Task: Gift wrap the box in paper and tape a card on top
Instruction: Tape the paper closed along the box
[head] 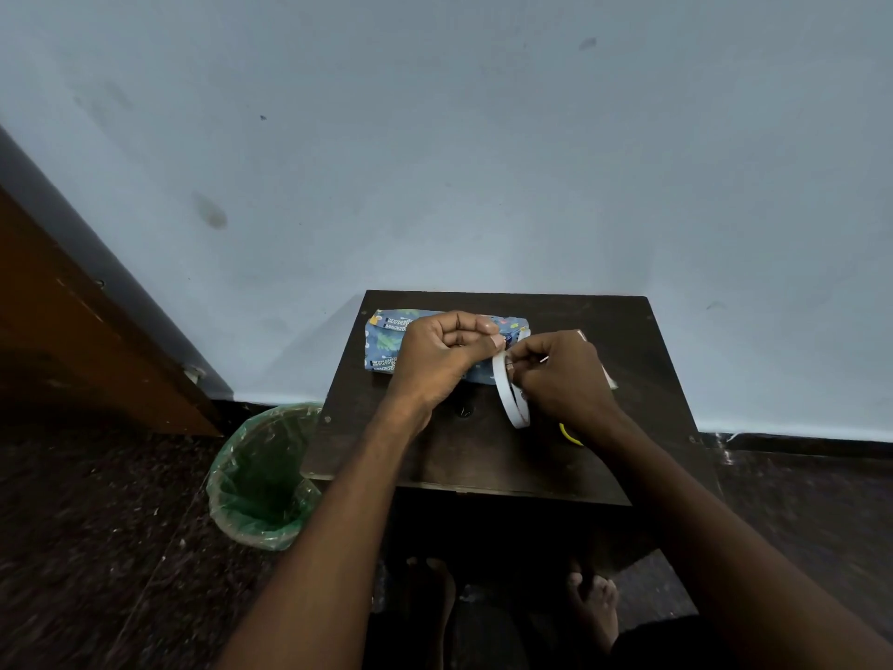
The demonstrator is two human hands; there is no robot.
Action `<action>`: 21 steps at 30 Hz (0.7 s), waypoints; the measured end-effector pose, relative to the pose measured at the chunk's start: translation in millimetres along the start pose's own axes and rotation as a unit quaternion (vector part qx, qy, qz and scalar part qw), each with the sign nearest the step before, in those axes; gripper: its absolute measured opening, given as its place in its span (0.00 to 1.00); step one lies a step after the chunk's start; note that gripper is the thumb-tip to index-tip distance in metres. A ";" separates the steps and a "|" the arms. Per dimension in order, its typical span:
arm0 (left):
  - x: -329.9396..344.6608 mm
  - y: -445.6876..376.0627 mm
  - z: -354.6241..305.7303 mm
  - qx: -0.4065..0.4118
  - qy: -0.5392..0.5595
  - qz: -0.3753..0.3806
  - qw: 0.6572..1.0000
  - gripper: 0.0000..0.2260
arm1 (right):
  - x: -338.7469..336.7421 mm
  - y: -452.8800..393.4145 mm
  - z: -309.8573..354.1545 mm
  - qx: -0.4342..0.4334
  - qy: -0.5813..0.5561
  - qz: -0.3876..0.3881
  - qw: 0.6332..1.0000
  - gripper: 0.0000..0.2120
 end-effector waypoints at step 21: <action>5.4 -2.1 2.7 0.023 -0.024 0.029 0.999 0.08 | 0.4 -2.6 -8.6 0.007 0.022 0.004 1.000 0.10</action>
Point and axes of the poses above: each hand's wrist, its own y-axis away from the middle knuckle, its own x-axis out of the palm, z = x × y, the point moved 8 cm from there along -y, towards the middle knuckle, and after that the axes turned 12 degrees about x, right-handed, at the moved point
